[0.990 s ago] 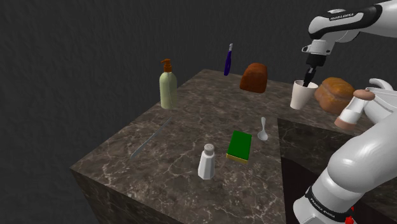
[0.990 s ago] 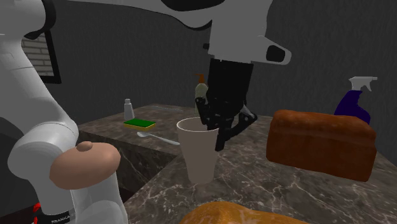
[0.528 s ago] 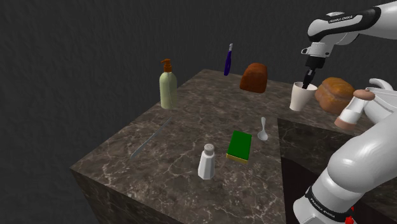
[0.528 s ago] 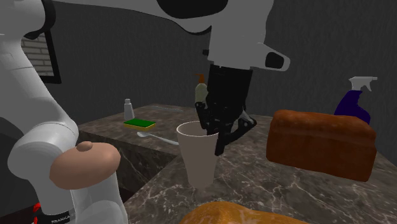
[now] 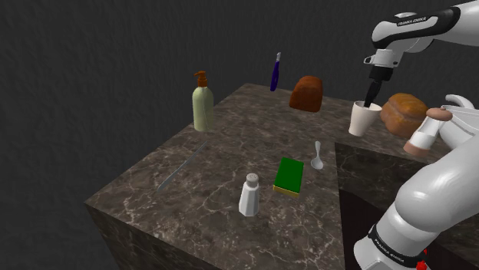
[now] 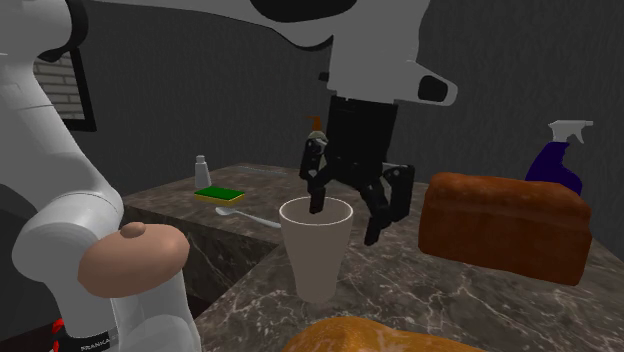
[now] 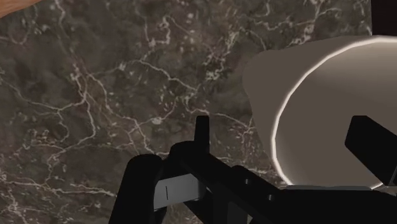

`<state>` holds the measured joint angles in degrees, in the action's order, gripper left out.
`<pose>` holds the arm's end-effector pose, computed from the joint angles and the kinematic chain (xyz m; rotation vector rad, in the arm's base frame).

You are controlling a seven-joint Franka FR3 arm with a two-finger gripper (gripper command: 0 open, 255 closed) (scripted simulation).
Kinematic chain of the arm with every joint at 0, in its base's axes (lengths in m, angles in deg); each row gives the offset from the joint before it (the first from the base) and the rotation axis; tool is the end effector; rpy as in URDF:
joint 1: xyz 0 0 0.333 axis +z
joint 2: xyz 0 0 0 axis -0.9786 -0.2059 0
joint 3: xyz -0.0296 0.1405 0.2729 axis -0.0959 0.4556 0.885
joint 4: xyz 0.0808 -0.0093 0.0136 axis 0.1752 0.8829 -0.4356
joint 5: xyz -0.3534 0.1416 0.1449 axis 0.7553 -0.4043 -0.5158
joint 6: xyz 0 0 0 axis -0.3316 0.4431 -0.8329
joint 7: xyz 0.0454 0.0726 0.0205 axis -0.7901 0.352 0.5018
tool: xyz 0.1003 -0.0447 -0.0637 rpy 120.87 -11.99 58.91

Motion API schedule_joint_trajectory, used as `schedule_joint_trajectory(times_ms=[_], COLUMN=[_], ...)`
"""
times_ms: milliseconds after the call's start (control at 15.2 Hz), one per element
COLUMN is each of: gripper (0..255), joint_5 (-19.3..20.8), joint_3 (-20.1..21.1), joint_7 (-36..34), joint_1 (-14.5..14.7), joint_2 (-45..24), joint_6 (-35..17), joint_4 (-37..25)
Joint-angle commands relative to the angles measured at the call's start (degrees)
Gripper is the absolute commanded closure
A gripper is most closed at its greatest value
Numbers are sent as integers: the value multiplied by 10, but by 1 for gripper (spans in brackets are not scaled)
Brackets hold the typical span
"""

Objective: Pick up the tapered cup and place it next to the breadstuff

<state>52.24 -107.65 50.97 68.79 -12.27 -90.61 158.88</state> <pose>0.3072 -0.3874 0.5071 -2.9951 -0.1999 0.0662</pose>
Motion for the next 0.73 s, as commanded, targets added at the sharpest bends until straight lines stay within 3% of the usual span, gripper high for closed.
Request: schedule_joint_trajectory(times_ms=[0, 132, 660], gripper=[0, 0, 0], joint_5=[-4, -11, -11], joint_3=[-1, -3, -3], joint_7=[4, 10, 10], joint_1=[2, 4, 4], joint_2=[-7, -18, -18], joint_6=[29, 64, 64], joint_4=[-36, -79, -79])
